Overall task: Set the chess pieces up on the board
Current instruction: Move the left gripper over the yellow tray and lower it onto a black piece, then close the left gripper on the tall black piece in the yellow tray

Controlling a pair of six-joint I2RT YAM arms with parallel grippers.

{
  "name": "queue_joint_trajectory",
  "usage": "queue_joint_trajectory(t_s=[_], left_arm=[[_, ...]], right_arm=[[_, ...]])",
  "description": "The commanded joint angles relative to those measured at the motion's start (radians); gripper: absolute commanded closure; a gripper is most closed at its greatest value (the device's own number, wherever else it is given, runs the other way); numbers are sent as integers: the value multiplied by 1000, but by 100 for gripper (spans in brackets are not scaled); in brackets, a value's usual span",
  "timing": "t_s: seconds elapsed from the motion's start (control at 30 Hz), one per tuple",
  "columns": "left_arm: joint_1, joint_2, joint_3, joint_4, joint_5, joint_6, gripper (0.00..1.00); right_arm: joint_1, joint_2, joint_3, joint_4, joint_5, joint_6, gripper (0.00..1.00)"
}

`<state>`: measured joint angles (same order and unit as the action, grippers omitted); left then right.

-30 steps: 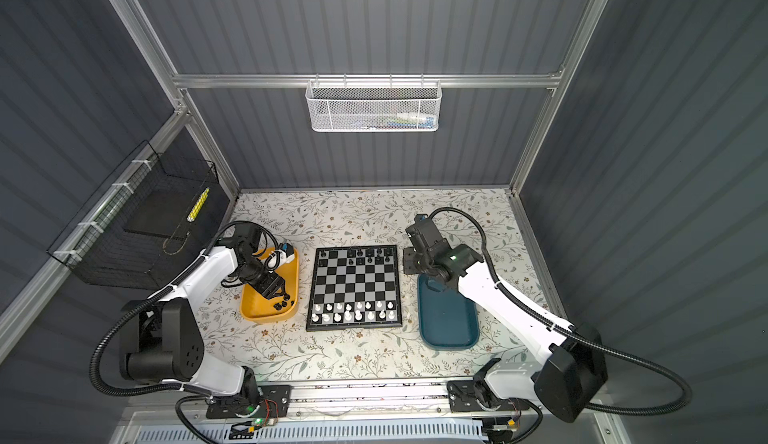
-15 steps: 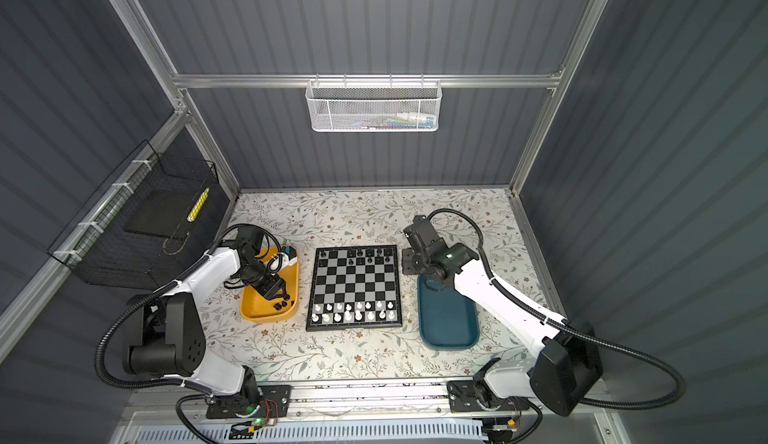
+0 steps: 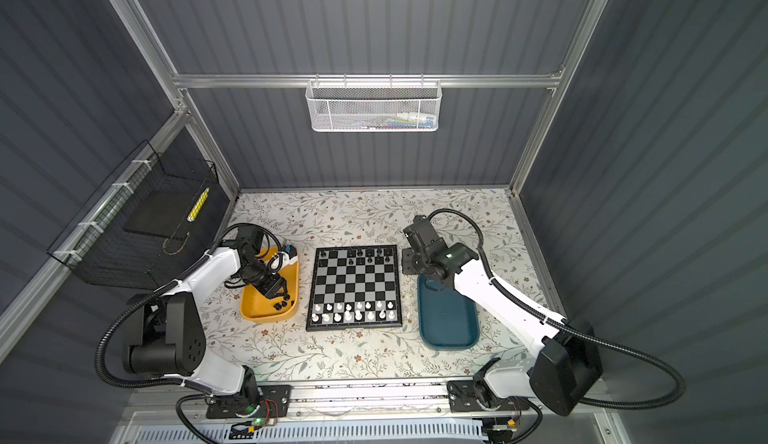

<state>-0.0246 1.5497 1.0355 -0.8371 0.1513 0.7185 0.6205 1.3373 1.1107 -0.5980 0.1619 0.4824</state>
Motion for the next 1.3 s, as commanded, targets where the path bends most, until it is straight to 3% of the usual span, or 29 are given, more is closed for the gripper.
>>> queue_joint_trajectory(t_s=[0.0, 1.27], left_arm=[[-2, 13, -15, -1, 17, 27, 48], [-3, 58, -70, 89, 51, 15, 53]], right_arm=[[-3, 7, -2, -3, 11, 10, 72], [-2, 0, -28, 0, 1, 27, 73]])
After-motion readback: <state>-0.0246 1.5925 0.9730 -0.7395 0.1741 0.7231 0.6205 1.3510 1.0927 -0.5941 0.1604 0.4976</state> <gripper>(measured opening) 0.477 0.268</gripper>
